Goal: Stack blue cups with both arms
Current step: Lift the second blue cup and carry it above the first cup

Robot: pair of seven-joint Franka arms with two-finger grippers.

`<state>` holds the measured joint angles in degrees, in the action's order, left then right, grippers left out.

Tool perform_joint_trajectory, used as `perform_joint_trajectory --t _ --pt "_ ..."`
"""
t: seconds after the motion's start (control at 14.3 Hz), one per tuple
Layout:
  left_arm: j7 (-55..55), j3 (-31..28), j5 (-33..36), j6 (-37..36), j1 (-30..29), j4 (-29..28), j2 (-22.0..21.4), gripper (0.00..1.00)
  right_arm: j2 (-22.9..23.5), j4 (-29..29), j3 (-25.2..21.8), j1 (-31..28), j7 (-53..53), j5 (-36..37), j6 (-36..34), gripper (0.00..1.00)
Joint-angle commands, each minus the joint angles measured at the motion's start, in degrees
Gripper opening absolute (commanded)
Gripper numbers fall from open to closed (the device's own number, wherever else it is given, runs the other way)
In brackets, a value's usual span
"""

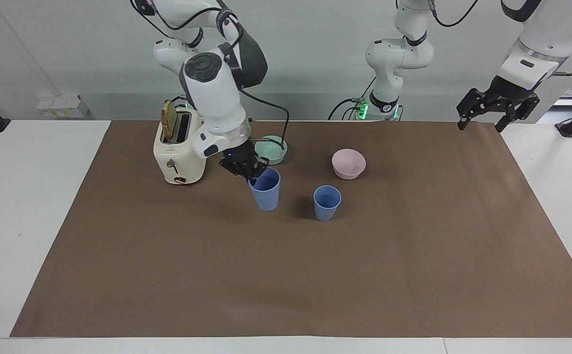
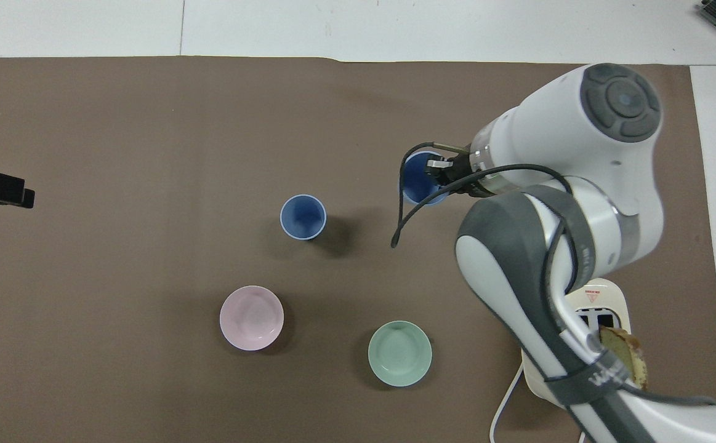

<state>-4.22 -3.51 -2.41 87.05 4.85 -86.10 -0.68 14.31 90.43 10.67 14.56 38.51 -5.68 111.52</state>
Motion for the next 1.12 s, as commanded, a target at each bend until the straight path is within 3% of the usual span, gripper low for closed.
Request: perform_joint_trajectory --t 0.0,0.42,1.05 --pt "0.53 0.78 0.74 -0.22 -0.89 -1.26 -1.25 1.00 2.47 -5.34 -0.03 4.23 3.33 -0.47 0.02 0.00" --pt "0.53 0.78 0.74 -0.22 -0.89 -1.26 -1.25 1.00 5.54 -6.58 0.05 10.83 3.33 -0.21 4.39 0.00" --pt "0.53 0.78 0.74 -0.22 -0.89 -1.26 -1.25 1.00 7.93 -5.97 0.05 11.28 3.24 0.32 7.22 0.00"
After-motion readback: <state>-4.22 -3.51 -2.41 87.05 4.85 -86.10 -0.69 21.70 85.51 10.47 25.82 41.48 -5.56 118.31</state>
